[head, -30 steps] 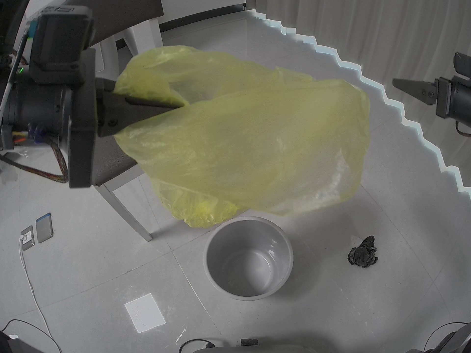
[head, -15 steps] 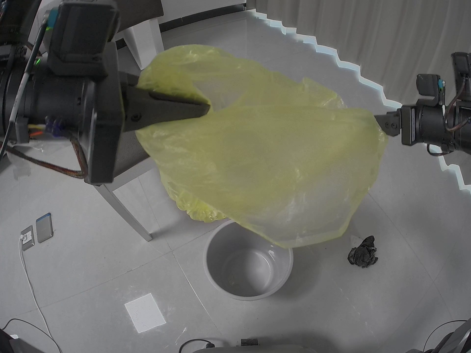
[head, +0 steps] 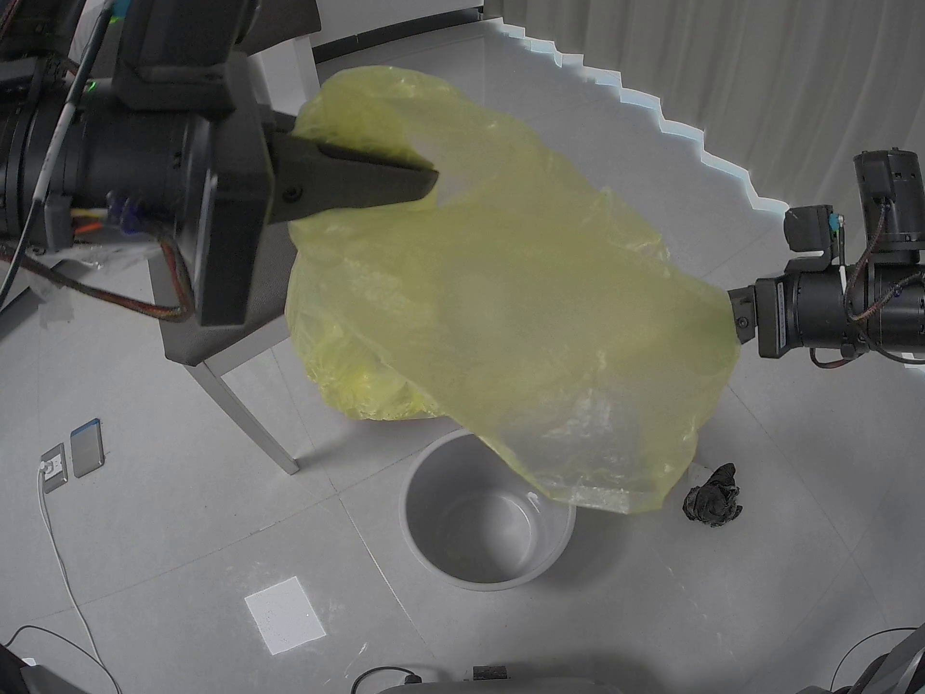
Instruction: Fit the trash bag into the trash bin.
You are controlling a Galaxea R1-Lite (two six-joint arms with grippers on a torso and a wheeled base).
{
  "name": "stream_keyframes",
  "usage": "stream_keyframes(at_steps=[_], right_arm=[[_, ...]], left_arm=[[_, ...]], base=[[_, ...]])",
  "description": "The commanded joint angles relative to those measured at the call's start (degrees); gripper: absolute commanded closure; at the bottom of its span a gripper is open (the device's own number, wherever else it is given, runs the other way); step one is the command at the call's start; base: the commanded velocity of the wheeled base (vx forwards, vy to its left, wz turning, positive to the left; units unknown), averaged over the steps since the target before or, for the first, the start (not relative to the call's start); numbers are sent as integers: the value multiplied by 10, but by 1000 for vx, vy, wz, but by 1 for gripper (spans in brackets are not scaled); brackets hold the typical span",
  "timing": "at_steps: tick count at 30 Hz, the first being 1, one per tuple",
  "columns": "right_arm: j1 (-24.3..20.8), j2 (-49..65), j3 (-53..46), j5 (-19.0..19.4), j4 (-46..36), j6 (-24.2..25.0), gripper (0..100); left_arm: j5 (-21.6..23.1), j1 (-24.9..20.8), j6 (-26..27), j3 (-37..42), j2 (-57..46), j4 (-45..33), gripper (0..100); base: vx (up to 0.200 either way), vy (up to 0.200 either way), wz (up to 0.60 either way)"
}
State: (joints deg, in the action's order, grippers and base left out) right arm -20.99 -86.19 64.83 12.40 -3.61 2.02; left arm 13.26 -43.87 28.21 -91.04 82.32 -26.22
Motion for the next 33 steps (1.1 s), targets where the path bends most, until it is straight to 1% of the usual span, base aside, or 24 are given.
stream_keyframes(at_steps=[1, 9, 11, 14, 16, 18, 30, 31, 33], right_arm=[[-14, 10, -24, 6, 1, 1, 0], [-18, 15, -34, 9, 1, 6, 0], [-32, 31, -35, 17, -2, 18, 0], [-50, 57, -35, 32, -39, 32, 0], [-58, 65, -36, 32, -66, 32, 0], [-59, 66, -39, 32, -76, 32, 0], [-60, 60, -48, 33, -73, 33, 0], [-62, 60, -48, 32, -73, 34, 100], [-69, 60, -48, 32, -74, 35, 100]], left_arm=[[0, 1, 0, -1, 2, 5, 100], [0, 4, 0, -5, -1, 7, 100], [-1, 5, 0, -7, 0, 7, 100], [0, 14, 0, -7, 1, 9, 100], [0, 20, 0, -7, -1, 14, 100], [0, 21, 0, -7, -2, 15, 100], [1, 19, 0, -25, -9, 15, 100], [1, 18, 0, -27, -9, 16, 100], [2, 18, 0, -32, -8, 15, 100]], base=[[0, 0, 0], [0, 0, 0], [0, 0, 0], [0, 0, 0], [0, 0, 0], [0, 0, 0], [0, 0, 0], [0, 0, 0], [0, 0, 0]])
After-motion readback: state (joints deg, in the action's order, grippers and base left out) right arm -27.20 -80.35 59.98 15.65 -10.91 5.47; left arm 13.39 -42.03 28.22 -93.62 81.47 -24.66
